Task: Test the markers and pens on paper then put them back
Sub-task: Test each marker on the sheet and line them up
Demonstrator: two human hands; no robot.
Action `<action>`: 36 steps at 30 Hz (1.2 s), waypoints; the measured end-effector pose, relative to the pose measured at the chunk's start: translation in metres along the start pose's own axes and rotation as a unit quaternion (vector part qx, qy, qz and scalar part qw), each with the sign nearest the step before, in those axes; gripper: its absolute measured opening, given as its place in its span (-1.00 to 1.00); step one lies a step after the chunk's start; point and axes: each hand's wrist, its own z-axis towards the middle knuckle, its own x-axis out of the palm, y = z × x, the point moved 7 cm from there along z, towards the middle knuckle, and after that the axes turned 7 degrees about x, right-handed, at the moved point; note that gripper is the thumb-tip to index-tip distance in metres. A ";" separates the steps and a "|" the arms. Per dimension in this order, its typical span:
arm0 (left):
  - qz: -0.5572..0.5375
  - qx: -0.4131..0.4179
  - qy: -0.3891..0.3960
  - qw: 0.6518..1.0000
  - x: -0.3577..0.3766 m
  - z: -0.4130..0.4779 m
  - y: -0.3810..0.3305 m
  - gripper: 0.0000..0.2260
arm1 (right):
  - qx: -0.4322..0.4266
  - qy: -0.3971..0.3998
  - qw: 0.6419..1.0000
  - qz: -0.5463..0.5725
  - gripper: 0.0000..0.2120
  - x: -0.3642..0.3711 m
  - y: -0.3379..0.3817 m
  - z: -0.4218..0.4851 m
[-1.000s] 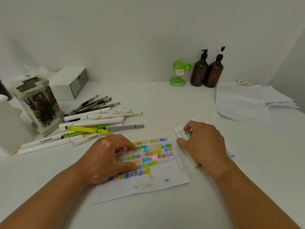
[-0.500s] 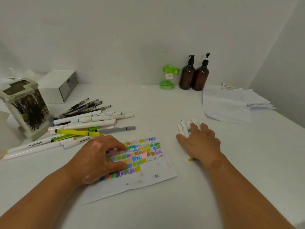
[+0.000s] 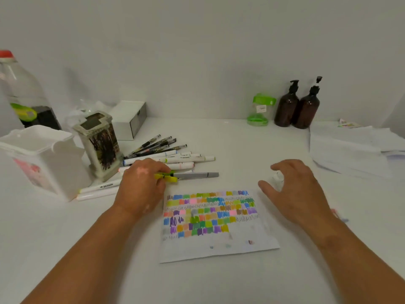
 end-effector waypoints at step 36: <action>-0.266 0.078 0.140 0.951 0.032 -0.023 -0.086 -0.78 | -0.015 0.174 0.872 0.458 -0.80 0.024 0.044 -0.032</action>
